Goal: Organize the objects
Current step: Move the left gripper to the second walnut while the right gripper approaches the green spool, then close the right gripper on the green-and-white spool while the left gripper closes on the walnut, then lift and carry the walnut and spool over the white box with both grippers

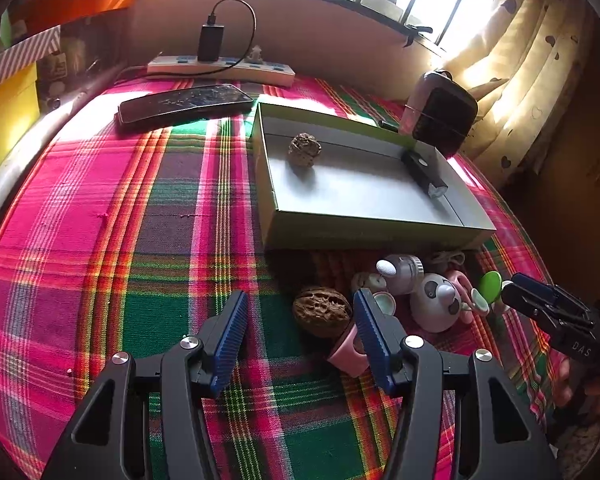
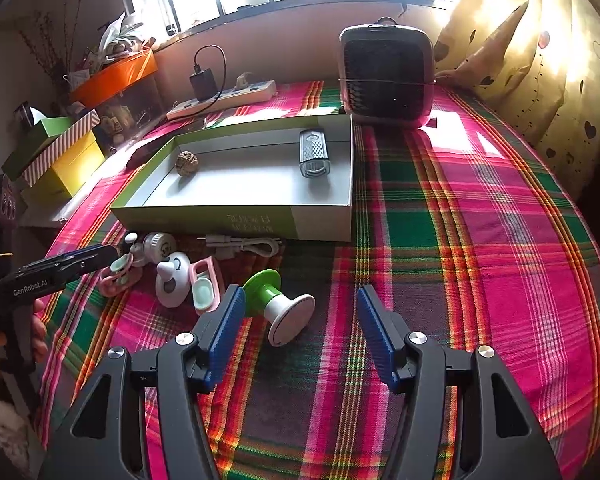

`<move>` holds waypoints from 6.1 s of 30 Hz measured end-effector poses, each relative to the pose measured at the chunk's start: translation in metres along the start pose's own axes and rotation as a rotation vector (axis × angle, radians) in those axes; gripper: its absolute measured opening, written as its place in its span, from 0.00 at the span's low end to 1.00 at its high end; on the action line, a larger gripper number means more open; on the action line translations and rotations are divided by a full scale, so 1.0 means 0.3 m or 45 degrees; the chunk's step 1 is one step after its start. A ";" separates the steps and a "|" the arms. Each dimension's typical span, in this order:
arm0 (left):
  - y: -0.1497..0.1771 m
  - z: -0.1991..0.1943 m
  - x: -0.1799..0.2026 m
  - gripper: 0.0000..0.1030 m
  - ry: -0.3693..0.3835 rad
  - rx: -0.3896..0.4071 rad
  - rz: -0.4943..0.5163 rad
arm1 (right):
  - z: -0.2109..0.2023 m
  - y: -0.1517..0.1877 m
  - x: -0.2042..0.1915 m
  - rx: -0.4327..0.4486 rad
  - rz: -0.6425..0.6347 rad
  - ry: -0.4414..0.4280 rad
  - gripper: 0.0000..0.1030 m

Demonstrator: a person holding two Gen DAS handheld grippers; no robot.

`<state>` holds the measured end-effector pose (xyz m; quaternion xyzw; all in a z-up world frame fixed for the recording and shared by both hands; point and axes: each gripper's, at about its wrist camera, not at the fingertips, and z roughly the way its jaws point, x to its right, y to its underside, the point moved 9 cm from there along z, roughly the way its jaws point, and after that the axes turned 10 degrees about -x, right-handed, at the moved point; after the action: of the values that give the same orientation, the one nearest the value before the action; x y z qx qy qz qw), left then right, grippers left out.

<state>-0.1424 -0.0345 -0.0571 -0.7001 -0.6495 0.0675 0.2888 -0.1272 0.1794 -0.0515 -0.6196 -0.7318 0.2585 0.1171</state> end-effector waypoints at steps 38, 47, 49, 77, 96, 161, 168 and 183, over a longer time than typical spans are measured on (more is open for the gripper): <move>-0.016 0.019 -0.016 0.48 -0.220 0.005 0.076 | 0.057 0.004 -0.037 -0.062 -0.010 0.067 0.57; -0.017 0.020 -0.014 0.48 -0.216 0.006 0.073 | 0.078 -0.003 -0.042 -0.073 -0.053 0.068 0.57; -0.017 0.021 -0.013 0.48 -0.216 0.006 0.073 | 0.077 -0.003 -0.043 -0.072 -0.053 0.067 0.57; -0.015 0.016 -0.028 0.41 -0.232 0.009 0.063 | 0.068 -0.001 -0.040 -0.062 -0.048 0.045 0.40; -0.018 0.010 -0.042 0.28 -0.246 0.012 0.052 | 0.066 -0.001 -0.036 -0.061 -0.043 0.042 0.40; -0.209 -0.028 0.079 0.28 -0.185 0.065 0.173 | 0.015 -0.221 -0.069 0.042 -0.120 0.044 0.40; -0.256 0.037 0.080 0.28 -0.174 0.035 0.173 | 0.066 -0.301 -0.090 0.039 -0.142 0.023 0.40; -0.320 0.125 0.078 0.28 -0.184 0.003 0.166 | 0.196 -0.423 -0.082 -0.004 -0.157 0.016 0.40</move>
<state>-0.2402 -0.0014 -0.0342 -0.7339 -0.6216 0.1374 0.2371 -0.2585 0.1294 -0.0308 -0.5753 -0.7682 0.2457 0.1364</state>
